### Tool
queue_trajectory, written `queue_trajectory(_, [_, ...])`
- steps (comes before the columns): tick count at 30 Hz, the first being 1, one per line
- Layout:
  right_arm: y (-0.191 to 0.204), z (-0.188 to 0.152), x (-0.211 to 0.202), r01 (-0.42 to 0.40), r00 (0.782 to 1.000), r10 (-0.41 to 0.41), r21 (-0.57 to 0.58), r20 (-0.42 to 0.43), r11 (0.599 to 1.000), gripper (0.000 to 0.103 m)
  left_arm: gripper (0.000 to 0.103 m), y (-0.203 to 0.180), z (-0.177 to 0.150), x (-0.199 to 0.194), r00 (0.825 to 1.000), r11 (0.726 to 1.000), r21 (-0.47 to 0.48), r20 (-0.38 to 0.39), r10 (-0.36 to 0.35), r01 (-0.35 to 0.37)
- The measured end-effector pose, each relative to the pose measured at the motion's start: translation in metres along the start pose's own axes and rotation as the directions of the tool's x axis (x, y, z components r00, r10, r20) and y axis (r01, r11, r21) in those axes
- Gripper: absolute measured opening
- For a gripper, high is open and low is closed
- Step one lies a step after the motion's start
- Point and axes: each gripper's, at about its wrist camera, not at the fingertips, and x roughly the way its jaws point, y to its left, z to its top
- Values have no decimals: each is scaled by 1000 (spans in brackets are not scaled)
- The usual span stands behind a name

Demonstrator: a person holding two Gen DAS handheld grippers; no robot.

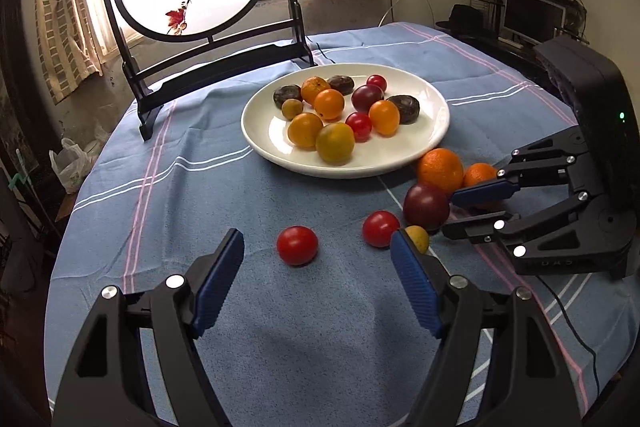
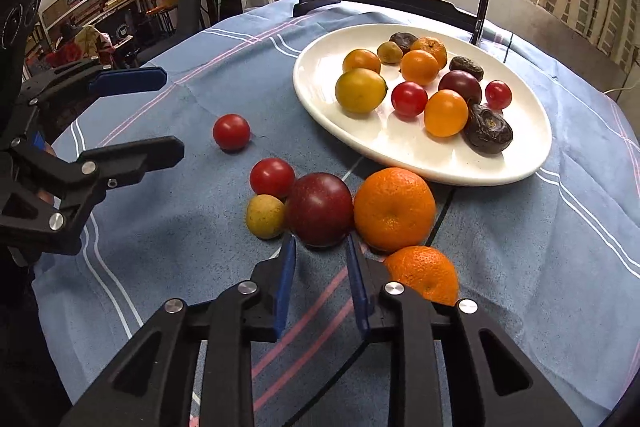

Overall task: Organize fruits
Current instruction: 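Grasp a yellow-green fruit with the left tool while the right tool grasps a dark red plum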

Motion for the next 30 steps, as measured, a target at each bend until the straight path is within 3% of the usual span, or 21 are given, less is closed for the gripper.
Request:
queue_trajectory(4, [4,7,7,-1,1000,1,15,-26,1000,40,73,12,-2,-4,1000,999,-31,3,17,-16])
queue_trajectory(8, [12,11,11,-36,999,37,15,-33,999,60,73,21,-8,-4,1000,998,-53,-11,15,-15])
queue_trajectory(12, [27,13,10,-76,997,76,-18,-19,997,68,73,27,-10,-1,1000,998,-65,-21,20,-22])
queue_trajectory(14, [34,14,2,-114,993,113,-46,-21,992,67,73,32,-10,-3,1000,997,-80,-15,19,-20])
queue_trajectory(17, [35,13,-4,-53,999,52,-76,-8,996,65,73,40,-10,-6,1000,995,-96,-7,30,-31])
queue_trajectory(20, [24,16,3,-60,998,59,-16,-20,998,65,73,48,-13,-8,999,993,-106,-4,42,-42])
queue_trajectory(22, [22,18,11,-58,998,58,-7,-26,998,61,73,51,-15,-8,999,992,-118,-9,44,-45])
queue_trajectory(23, [20,19,18,-53,998,53,2,-39,999,54,73,52,-17,-9,999,992,-120,-12,44,-45])
queue_trajectory(28, [14,17,22,-119,991,120,19,-57,993,47,73,49,-24,-9,999,994,-100,-24,34,-36])
queue_trajectory(30, [16,8,19,-94,993,93,-13,-70,995,37,73,44,-26,-9,1000,996,-86,-22,20,-22])
